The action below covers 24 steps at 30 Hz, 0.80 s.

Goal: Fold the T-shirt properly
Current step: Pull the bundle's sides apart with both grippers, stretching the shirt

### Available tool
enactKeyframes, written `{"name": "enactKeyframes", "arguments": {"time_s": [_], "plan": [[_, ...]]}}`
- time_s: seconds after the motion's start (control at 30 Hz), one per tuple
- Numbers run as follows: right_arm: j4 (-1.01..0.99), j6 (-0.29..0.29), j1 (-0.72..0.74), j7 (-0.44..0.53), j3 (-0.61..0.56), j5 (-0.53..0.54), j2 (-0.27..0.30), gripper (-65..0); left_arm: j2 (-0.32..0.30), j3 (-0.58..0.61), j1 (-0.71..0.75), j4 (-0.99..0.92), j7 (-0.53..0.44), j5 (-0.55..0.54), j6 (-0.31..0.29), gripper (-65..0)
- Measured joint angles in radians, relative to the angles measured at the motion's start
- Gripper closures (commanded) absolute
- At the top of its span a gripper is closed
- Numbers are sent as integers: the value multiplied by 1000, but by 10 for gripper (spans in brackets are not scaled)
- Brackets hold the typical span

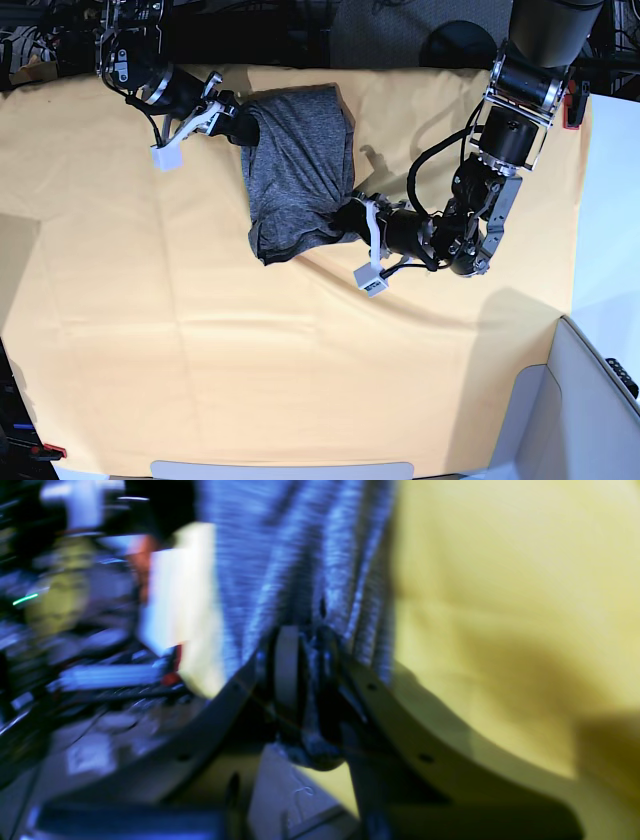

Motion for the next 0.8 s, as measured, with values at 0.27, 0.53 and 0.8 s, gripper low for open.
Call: {"name": "enactKeyframes", "arguments": {"time_s": [0.27,0.53,0.8], "plan": [[-21,-22,74,-36,-55,-77,-5,-3,2,18,-38,-60,-36,26,-7,-5],[-47,-22,104,-51,-79,-75,-6,-5,6,11,-41,-59,-54,104,-13,-5],[-47,-23,104,-51,-79,-76,-6,-81,6,11,-43,-58,-54,116,-16,-6]]}}
